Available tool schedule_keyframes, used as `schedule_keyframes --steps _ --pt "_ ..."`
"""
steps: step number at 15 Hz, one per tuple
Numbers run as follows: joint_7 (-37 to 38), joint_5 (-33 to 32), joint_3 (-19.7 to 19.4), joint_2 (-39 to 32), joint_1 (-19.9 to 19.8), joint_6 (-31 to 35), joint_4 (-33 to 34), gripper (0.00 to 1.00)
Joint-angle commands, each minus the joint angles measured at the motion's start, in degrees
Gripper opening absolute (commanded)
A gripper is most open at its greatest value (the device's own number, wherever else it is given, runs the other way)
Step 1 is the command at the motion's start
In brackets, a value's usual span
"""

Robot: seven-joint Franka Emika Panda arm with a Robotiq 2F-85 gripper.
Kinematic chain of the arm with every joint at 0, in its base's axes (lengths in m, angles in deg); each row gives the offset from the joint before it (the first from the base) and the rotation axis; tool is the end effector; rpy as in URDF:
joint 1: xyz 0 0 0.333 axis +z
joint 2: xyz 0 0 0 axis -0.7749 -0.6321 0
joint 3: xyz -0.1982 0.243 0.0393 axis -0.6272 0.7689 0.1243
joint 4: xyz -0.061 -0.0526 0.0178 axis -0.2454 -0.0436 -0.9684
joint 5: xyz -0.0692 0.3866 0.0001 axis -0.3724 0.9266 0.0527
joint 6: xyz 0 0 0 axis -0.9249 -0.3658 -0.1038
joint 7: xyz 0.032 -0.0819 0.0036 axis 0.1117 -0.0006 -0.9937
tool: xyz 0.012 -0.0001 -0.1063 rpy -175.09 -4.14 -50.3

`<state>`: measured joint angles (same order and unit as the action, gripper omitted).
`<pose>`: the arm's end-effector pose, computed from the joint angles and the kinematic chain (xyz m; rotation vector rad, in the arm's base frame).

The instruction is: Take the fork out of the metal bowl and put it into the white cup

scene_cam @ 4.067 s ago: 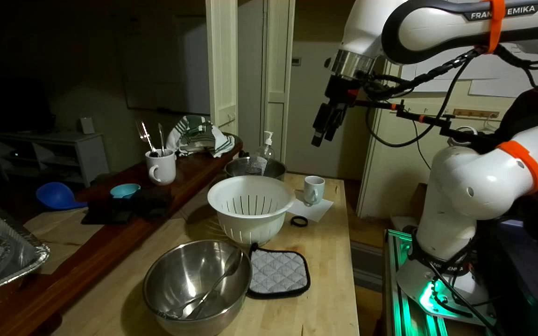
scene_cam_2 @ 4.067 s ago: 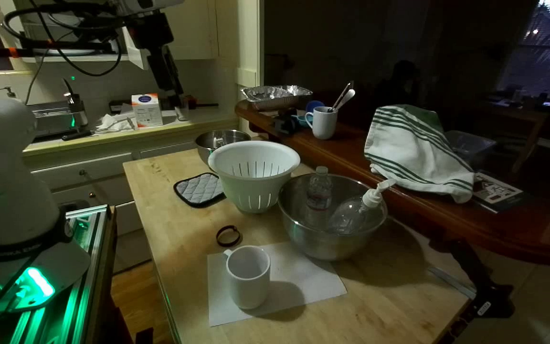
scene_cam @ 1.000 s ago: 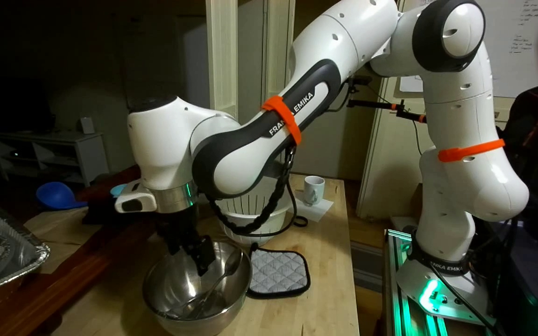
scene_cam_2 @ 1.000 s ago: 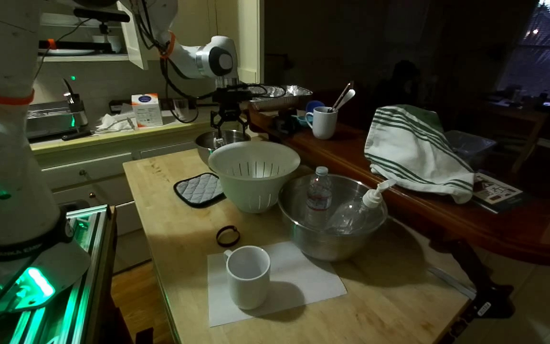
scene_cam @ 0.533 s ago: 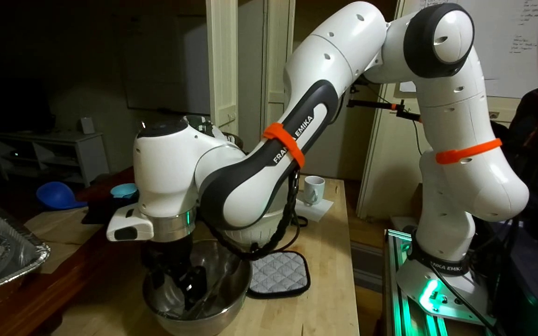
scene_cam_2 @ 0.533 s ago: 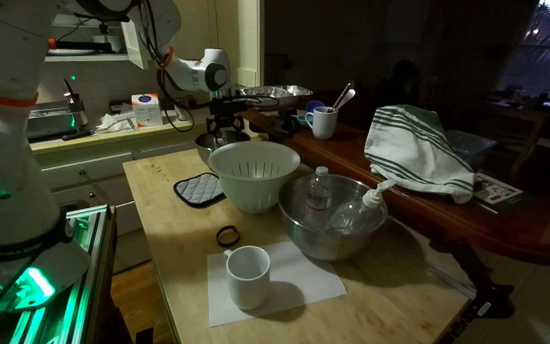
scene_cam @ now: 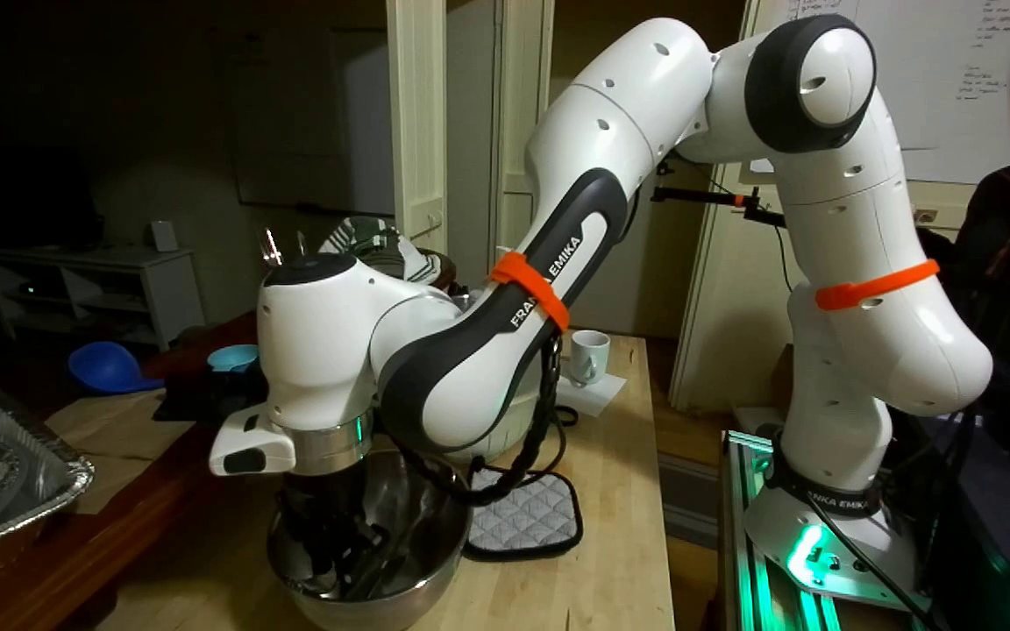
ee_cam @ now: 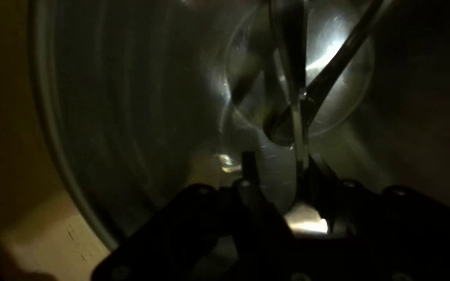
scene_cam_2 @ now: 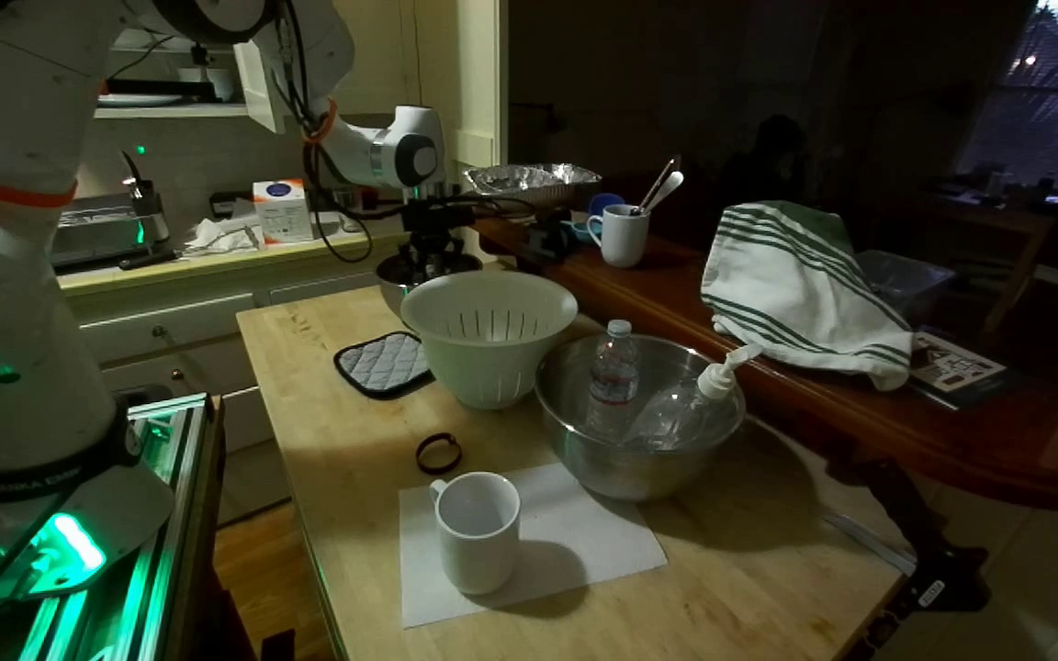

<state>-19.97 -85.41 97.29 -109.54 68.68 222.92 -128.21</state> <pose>0.5052 0.3755 0.2635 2.2859 2.1050 0.0911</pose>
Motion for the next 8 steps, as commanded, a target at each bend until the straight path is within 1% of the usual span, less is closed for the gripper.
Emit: schedule_keyframes --steps 1,2,3,4,5,8 --pt "-1.07 0.79 0.52 -0.47 -0.34 -0.23 0.21 0.07" --pt "-0.74 0.72 0.45 -0.17 -0.2 -0.62 0.12 0.01" --pt "-0.38 0.46 0.38 0.31 0.01 -0.81 -0.2 0.0" --pt "0.43 0.04 0.19 1.25 0.38 -1.32 -0.76 0.0" --pt "1.02 -0.38 0.04 2.21 0.69 -1.71 -1.28 0.02" --pt "5.23 -3.71 -0.85 7.29 2.67 -2.14 -4.44 0.02"
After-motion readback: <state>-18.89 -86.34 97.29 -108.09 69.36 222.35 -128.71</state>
